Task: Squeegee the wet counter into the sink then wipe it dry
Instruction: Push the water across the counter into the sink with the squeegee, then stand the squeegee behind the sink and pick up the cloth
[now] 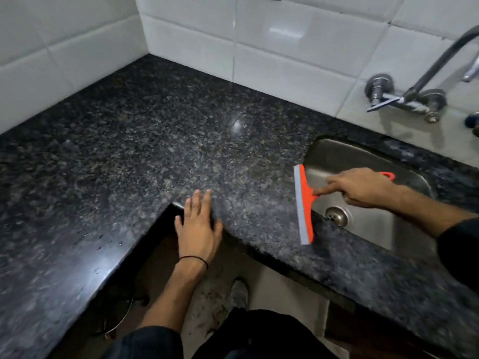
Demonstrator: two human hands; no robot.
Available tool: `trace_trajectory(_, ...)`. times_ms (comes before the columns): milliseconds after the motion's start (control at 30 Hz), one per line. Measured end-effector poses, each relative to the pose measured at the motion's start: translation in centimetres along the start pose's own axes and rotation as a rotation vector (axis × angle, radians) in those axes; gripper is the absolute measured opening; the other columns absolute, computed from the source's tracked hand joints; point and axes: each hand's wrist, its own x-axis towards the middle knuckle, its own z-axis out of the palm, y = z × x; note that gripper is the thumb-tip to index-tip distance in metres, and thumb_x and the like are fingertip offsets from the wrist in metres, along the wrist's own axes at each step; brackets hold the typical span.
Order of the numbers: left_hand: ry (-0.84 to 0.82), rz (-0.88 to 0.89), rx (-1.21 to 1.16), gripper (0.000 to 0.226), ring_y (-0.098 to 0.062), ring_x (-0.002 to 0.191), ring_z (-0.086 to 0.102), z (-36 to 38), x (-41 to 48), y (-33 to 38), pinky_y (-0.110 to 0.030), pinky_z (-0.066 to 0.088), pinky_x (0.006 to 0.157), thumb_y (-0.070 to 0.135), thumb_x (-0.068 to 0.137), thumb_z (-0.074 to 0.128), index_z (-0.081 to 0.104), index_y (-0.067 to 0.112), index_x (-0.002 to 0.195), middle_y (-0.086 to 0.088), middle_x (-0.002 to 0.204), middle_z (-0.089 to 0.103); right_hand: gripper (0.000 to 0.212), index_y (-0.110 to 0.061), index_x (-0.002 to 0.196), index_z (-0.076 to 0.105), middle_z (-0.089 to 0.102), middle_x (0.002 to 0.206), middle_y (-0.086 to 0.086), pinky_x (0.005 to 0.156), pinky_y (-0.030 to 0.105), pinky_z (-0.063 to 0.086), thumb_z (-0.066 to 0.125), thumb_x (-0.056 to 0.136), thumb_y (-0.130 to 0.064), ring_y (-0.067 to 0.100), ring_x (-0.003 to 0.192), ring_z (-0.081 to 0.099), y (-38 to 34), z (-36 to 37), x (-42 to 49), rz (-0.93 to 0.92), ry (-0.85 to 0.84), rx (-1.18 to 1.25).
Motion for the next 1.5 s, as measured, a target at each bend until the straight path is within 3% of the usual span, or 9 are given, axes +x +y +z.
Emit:
trace_trajectory(200,-0.364,0.217,0.059,0.065,-0.024,0.152,0.002,3.9,0.4,6.9,-0.061,0.009,0.116,0.054,0.098,0.038,0.012,0.038,0.155,0.007,0.165,0.004,0.066,-0.060,0.133,0.044,0.063,0.116,-0.011,0.073,0.027,0.043,0.046,0.081,-0.019,0.017,0.105,0.063,3.1,1.9,-6.3,0.252,-0.113,0.037)
trace_trajectory(367,-0.423,0.196,0.139,0.061,-0.023,0.152,0.000,4.3,0.7,7.4,-0.061,0.007,0.117,0.050,0.099,0.040,0.017,0.037,0.154,0.009,0.165,0.004,0.072,-0.049,0.135,0.052,0.065,0.124,0.002,0.088,0.035,0.049,0.049,0.078,-0.004,0.030,0.114,0.061,1.6,4.7,-8.3,0.487,0.048,0.480)
trace_trajectory(467,-0.480,0.219,0.138,0.062,-0.023,0.152,0.006,3.8,1.8,6.9,-0.058,0.014,0.118,0.046,0.099,0.044,0.021,0.032,0.155,0.009,0.165,0.007,0.070,-0.031,0.134,0.060,0.065,0.130,0.005,0.091,0.021,0.046,0.053,0.075,0.006,0.027,0.115,0.062,0.1,6.5,-8.4,0.573,0.200,0.777)
trace_trajectory(533,-0.468,0.232,0.120,0.059,-0.024,0.149,0.021,3.2,2.4,7.0,-0.051,0.026,0.118,0.042,0.098,0.048,0.031,0.026,0.152,0.004,0.163,0.020,0.066,-0.025,0.132,0.062,0.069,0.116,0.001,0.070,0.002,0.040,0.056,0.076,0.009,0.014,0.092,0.064,-0.8,7.0,-8.2,0.630,0.256,0.973)
trace_trajectory(600,-0.376,0.254,0.114,0.044,-0.027,0.132,0.047,2.8,2.7,7.5,-0.044,0.044,0.104,0.037,0.096,0.051,0.051,0.021,0.137,-0.004,0.146,0.049,0.064,-0.023,0.132,0.061,0.070,0.106,-0.006,0.056,0.003,0.039,0.056,0.078,0.010,-0.005,0.066,0.055,-1.4,7.5,-7.7,0.658,0.297,1.231)
trace_trajectory(767,-0.246,0.240,0.042,0.028,-0.027,0.084,0.068,2.4,3.9,10.2,-0.037,0.056,0.073,0.037,0.096,0.050,0.066,0.020,0.112,-0.007,0.096,0.073,0.051,-0.013,0.129,0.064,0.052,0.064,0.004,0.036,0.018,0.028,0.044,0.086,0.008,0.011,0.045,0.040,-1.1,9.6,-6.2,0.818,0.381,1.811)
trace_trajectory(967,-0.310,0.341,-0.105,0.025,-0.022,0.100,0.068,3.7,7.0,18.0,-0.036,0.055,0.085,0.030,0.094,0.054,0.069,0.024,0.113,-0.003,0.107,0.074,0.023,0.003,0.112,0.059,0.055,0.072,0.019,0.051,0.030,0.059,0.048,0.095,-0.005,0.025,0.052,0.065,3.6,9.6,-7.3,0.824,0.380,2.442)
trace_trajectory(1233,-0.291,0.511,-0.133,0.038,-0.021,0.100,0.069,6.1,12.2,30.0,-0.037,0.054,0.089,0.040,0.083,0.049,0.071,0.026,0.111,0.000,0.107,0.075,0.085,0.002,0.115,0.060,0.068,0.101,0.032,0.080,0.038,0.059,0.028,0.087,-0.071,0.036,0.088,0.071,11.8,10.9,-9.6,0.459,0.345,2.360)
trace_trajectory(1500,-0.197,0.921,-0.034,0.039,-0.028,0.120,0.058,8.7,16.0,42.0,-0.038,0.045,0.103,0.019,0.089,0.056,0.063,0.011,0.126,-0.009,0.131,0.063,0.036,-0.008,0.084,0.063,0.047,0.044,-0.004,0.042,0.022,0.036,0.042,0.104,-0.028,0.011,0.038,0.043,18.1,15.6,-9.5,0.776,0.966,1.975)
